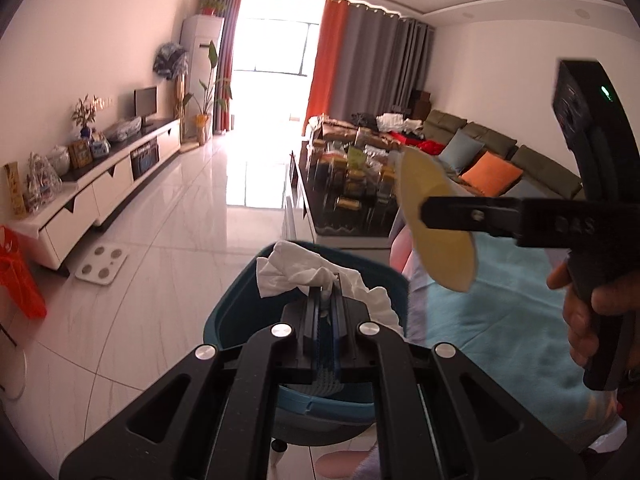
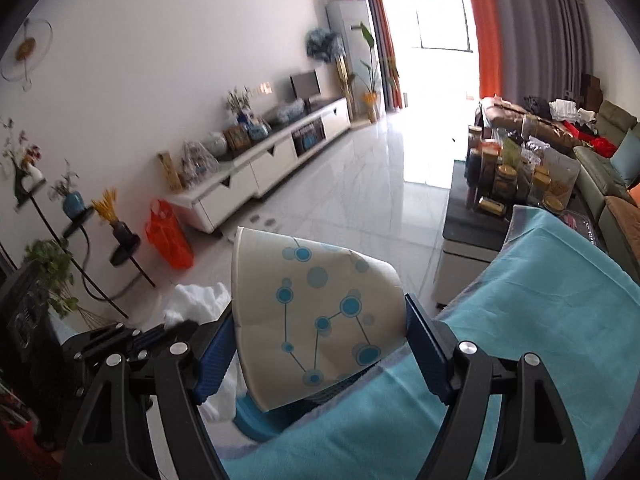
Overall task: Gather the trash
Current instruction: 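Carry the tissue and dotted cup to the teal bin and release both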
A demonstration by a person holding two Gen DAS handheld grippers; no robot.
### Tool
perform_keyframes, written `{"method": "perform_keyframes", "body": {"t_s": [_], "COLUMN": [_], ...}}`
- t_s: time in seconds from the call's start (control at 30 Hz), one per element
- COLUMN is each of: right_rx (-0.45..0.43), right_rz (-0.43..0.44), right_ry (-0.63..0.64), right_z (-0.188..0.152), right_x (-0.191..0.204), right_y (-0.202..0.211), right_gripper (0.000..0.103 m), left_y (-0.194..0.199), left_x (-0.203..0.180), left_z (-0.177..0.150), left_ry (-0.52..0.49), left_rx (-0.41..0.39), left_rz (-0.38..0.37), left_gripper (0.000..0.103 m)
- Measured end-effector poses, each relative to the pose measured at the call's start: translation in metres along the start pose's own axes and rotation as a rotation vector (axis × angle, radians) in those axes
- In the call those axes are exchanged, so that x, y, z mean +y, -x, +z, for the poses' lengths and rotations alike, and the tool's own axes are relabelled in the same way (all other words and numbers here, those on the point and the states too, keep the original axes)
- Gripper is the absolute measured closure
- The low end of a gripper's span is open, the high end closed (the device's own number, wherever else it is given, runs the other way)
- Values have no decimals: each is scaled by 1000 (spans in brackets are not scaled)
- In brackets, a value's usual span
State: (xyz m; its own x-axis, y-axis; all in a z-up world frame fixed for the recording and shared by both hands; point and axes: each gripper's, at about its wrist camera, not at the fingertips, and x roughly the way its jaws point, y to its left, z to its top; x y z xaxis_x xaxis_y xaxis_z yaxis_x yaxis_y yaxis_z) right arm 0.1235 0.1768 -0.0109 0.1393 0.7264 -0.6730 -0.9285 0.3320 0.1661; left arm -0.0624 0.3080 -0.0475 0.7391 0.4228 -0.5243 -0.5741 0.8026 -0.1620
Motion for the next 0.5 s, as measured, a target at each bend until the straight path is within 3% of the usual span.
{"method": "perform_keyframes", "body": {"t_s": [0.27, 0.5], "right_rx": [140, 200], "right_rz": [-20, -44], "right_ry": [-9, -12], "right_z": [4, 2], "right_x": [8, 7], "right_y": [-58, -78], "right_gripper": [27, 27], "left_y": [-62, -95], "left_x": [3, -10], "left_z": [-2, -9], "left_ry": [8, 16], "left_rx": [72, 113], "left_rz": [13, 17], "left_gripper": [98, 96]}}
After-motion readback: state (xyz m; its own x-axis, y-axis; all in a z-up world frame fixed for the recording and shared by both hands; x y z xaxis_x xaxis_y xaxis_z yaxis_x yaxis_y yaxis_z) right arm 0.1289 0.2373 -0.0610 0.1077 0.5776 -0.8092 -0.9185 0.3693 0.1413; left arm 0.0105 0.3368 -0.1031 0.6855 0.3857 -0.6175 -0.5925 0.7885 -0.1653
